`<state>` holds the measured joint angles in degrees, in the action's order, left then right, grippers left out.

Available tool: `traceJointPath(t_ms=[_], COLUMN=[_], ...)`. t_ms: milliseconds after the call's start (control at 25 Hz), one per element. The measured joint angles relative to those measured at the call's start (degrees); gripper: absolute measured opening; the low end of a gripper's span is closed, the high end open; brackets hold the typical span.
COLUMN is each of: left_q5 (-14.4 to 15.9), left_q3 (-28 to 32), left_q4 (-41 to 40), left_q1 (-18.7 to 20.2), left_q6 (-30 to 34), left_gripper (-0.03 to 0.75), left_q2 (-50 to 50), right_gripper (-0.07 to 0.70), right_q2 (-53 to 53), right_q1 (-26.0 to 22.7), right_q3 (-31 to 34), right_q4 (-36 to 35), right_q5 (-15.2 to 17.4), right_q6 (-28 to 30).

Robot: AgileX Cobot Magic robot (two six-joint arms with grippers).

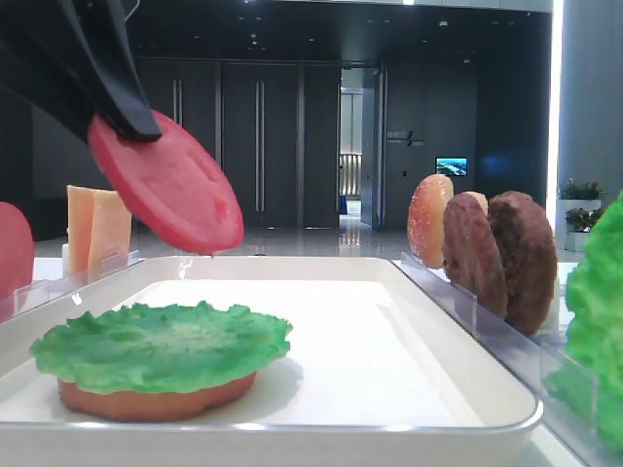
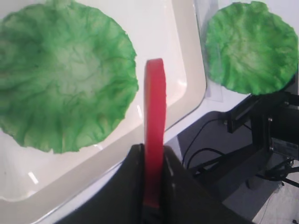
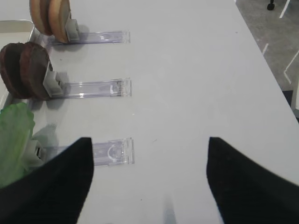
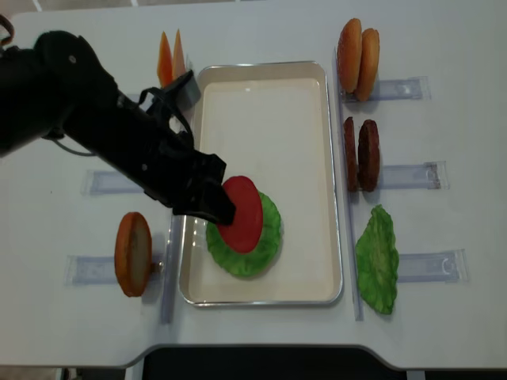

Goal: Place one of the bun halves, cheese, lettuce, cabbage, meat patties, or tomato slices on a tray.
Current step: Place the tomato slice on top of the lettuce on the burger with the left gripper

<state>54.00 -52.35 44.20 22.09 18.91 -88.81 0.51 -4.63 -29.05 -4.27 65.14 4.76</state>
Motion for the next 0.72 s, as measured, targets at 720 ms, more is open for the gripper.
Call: traceJointPath(t_ms=[720], left_q5=[-1.7], left_q3=[0.0], left_q4=[5.2], left_q1=[0.0], left_q6=[5.8], left_gripper=[0.048], left_q2=[-7.7], right_gripper=[0.486], right_q2=[0.0], right_q1=[0.0], right_q3=[0.0], right_q4=[0.0], right_q5=[0.0], right_q6=[0.0])
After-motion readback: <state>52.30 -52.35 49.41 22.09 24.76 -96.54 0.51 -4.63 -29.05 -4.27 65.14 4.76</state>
